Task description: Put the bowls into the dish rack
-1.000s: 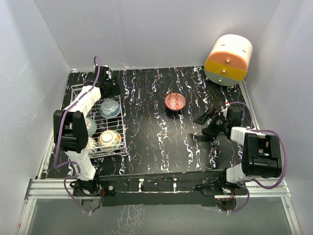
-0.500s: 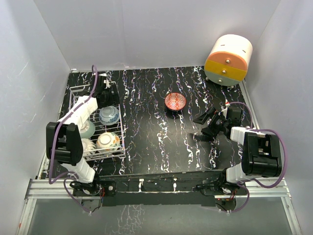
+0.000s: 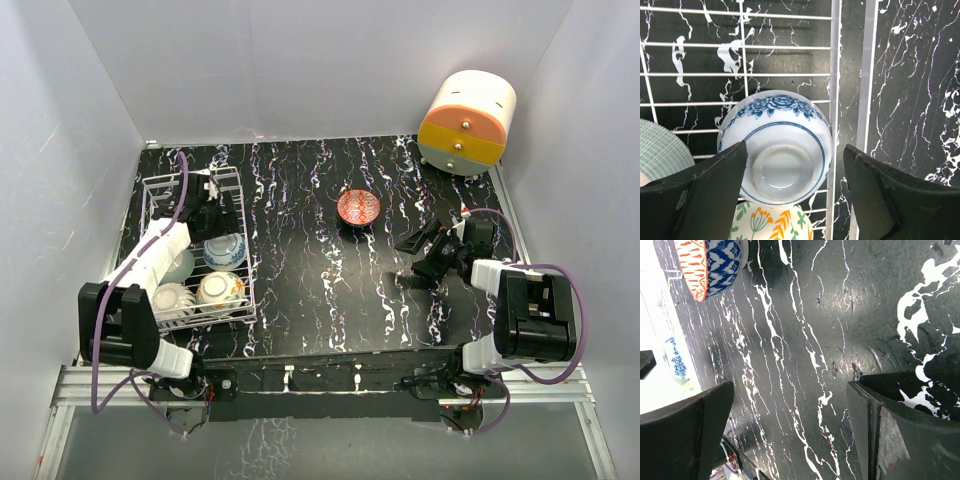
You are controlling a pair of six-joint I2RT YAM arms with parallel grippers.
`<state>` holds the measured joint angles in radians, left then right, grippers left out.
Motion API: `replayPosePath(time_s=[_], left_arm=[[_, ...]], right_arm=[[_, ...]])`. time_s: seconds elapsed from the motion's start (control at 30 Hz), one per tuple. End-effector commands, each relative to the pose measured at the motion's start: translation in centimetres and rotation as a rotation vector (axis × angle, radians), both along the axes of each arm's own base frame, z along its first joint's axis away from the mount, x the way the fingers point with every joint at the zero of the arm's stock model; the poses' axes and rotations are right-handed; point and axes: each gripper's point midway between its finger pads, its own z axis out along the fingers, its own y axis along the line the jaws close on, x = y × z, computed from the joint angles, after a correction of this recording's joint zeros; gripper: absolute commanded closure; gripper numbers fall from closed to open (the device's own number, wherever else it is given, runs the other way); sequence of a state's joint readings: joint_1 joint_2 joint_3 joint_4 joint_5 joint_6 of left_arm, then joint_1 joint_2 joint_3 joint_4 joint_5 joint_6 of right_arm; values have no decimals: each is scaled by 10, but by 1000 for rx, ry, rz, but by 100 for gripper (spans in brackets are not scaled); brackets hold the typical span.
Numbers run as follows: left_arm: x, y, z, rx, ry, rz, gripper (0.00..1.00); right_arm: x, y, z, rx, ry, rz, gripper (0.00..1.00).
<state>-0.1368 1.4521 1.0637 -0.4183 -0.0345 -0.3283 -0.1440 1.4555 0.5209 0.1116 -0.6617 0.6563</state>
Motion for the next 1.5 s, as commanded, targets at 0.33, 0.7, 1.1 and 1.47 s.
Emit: replayPosePath(time_s=[0.33,0.7,1.1,1.47], left_arm=[[-21,5,92,-20,-193,22,22],[-5,-147,130,41,-394,-438,11],[48,-298,72,245,-458,-915,3],[56,-365,19,194,-450,-1145,3]], right_arm=[[2,1,7,-14,-51,14,2],[7,-4,11,-37,-53,-9,2],[8,-9,15,-66,-47,-32,2],[19,-39,56,-264,-146,-107,2]])
